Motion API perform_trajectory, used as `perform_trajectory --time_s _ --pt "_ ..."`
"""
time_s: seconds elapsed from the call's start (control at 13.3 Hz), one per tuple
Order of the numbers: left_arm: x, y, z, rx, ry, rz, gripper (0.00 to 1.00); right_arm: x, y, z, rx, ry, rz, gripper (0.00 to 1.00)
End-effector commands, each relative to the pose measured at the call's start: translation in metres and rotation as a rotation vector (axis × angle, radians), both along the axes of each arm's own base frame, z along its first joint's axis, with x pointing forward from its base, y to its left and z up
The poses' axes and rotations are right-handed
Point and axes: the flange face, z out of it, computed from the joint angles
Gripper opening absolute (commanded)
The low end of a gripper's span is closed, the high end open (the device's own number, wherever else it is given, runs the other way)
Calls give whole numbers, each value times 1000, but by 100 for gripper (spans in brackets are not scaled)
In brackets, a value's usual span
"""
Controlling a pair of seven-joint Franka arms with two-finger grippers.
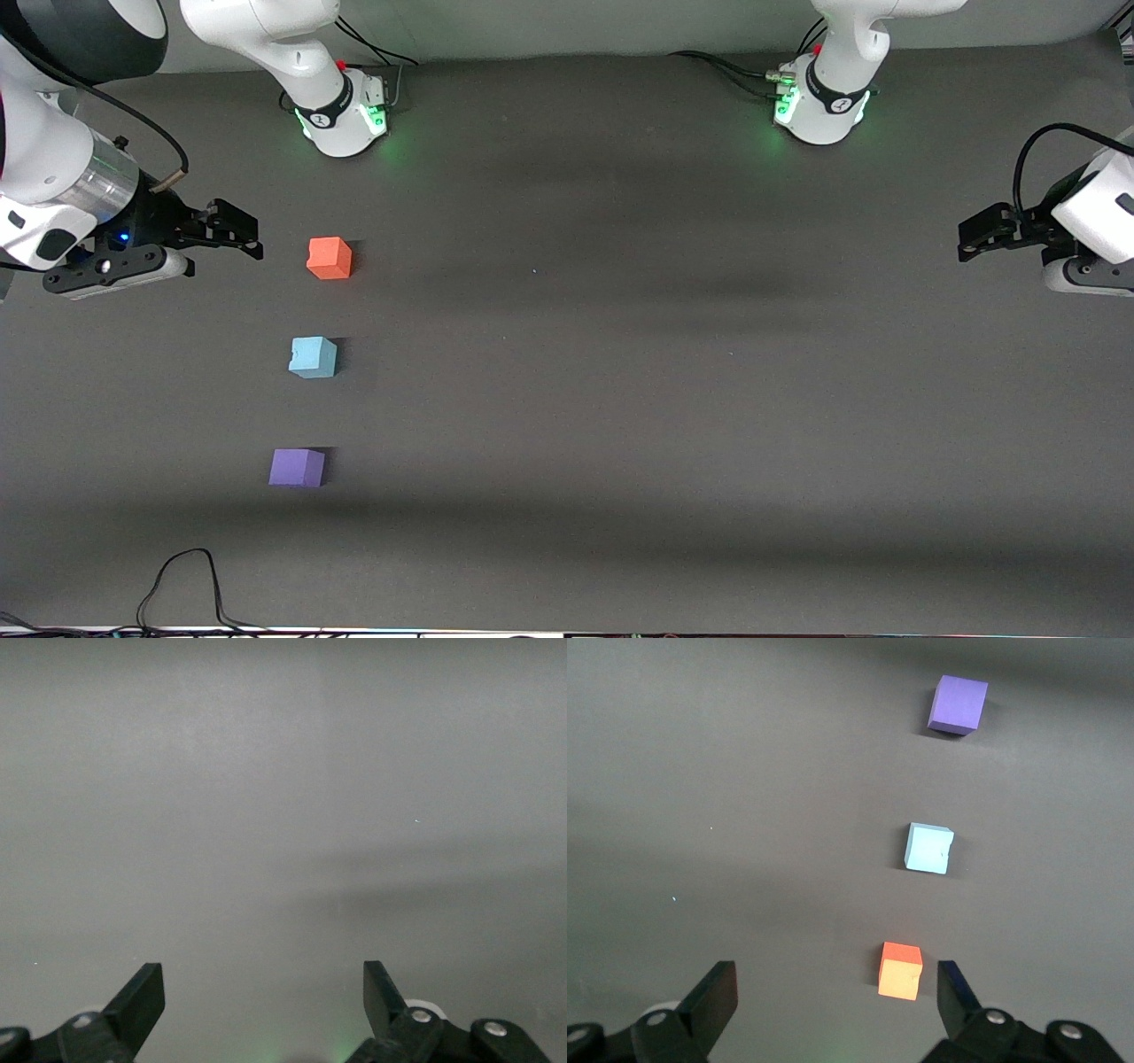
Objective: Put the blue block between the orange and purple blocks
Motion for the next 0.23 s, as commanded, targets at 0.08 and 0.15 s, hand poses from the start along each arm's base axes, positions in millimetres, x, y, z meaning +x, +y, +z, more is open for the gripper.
perform_trajectory --time_s 0.08,0.15 --pt "-6 0 5 -11 -6 2 100 -1 -10 -1 -12 12 -19 100" --pt "-6 0 5 -11 -6 2 100 -1 -11 -1 -12 12 -20 100"
